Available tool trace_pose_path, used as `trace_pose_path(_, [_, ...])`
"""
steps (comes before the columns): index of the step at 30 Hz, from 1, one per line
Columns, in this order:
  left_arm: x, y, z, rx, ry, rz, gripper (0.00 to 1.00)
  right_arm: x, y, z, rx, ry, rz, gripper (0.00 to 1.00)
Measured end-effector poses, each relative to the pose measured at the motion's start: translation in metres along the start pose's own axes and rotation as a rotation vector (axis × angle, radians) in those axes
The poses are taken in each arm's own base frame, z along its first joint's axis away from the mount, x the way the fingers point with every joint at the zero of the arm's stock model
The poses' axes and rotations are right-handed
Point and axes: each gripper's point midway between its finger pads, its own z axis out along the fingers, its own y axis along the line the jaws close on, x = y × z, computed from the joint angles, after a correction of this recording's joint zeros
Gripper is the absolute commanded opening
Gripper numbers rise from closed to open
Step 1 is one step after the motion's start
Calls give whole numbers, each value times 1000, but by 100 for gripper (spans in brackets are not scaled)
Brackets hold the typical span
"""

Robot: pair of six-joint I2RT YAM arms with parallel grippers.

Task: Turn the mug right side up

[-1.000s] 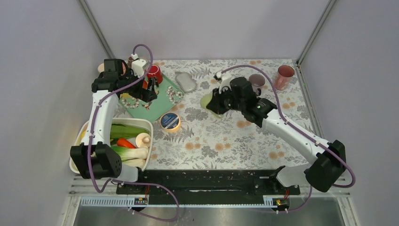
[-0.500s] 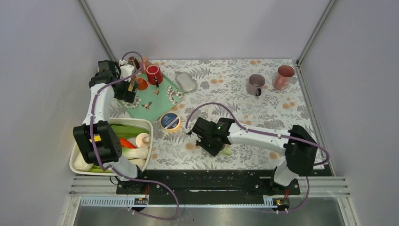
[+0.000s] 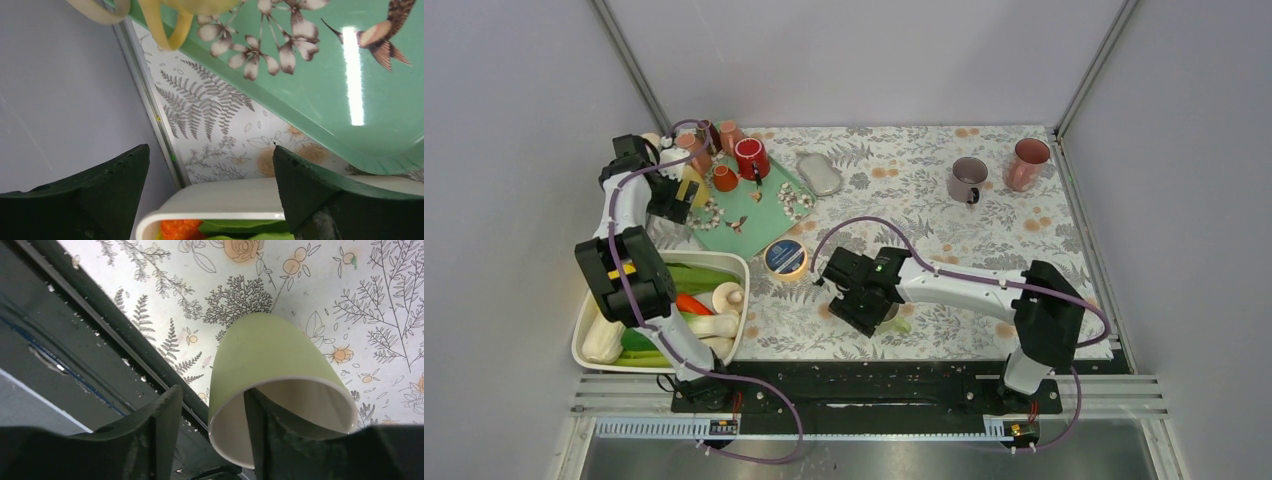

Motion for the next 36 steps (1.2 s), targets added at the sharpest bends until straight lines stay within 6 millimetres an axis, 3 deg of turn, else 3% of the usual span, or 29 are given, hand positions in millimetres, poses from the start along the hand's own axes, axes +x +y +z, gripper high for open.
trace_pose_path(2, [-2,8,8,14,-5,24,78,-1,2,-6,-13,-15,-6,69])
trace_pose_path(6, [-16,28,22,33,-26,93,70,-9,7,-31,-47,-95,-25,74])
trace_pose_path(13, [-33,44,55,77,-37,169,65,-24,8,-82,-68,-264,-62,75])
trace_pose_path(23, [-44,44,89,138,-48,161,59,-26,4,-87,-45,-275,-67,75])
trace_pose_path(28, [-43,43,100,154,-45,158,41,-25,2,-86,-34,-265,-65,75])
trace_pose_path(33, [-39,35,107,188,-41,146,0,-25,0,-86,-23,-264,-64,75])
trace_pose_path(36, [-42,32,108,204,-62,153,0,-25,-1,-86,-16,-264,-63,75])
